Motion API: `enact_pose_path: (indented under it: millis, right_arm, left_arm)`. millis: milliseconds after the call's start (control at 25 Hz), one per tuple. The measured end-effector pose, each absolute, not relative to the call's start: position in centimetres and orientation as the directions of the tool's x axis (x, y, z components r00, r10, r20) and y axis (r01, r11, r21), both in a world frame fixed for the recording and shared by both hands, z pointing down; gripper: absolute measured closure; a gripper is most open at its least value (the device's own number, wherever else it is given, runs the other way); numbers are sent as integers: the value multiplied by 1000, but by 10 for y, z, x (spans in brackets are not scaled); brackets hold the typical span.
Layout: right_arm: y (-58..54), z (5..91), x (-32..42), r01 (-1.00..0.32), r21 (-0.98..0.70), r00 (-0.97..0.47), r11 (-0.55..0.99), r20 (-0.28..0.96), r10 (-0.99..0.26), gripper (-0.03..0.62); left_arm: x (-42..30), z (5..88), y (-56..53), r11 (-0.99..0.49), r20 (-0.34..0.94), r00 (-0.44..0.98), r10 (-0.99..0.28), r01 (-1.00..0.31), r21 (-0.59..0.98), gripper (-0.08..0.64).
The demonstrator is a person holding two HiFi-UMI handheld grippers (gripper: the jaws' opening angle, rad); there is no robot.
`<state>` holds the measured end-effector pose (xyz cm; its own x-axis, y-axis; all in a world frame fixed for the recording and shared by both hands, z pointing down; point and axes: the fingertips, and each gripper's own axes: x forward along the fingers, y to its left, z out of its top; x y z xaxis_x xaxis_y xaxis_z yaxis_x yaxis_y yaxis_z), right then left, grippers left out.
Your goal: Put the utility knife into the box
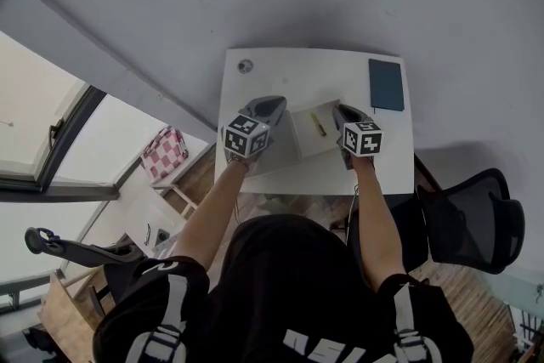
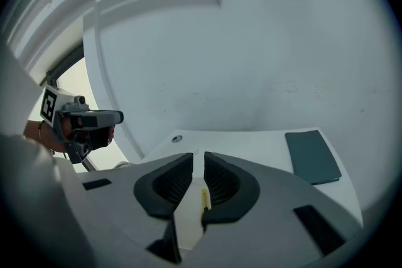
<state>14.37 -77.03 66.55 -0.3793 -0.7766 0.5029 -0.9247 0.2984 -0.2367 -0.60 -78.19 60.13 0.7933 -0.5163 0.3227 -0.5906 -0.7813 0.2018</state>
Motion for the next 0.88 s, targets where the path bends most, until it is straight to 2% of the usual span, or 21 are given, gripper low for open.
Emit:
enact_pose_path:
  millis: [320, 880]
  right_arm:
    - [-737, 619, 156, -917, -259, -387, 302, 395, -833, 545]
    - [-676, 579, 168, -926, -237, -361, 294, 322, -875, 577]
  left_arm:
    - [11, 586, -739, -783, 296, 795, -530, -593, 189, 535]
    - [18, 553, -678, -725, 224, 744, -629, -666, 177, 535]
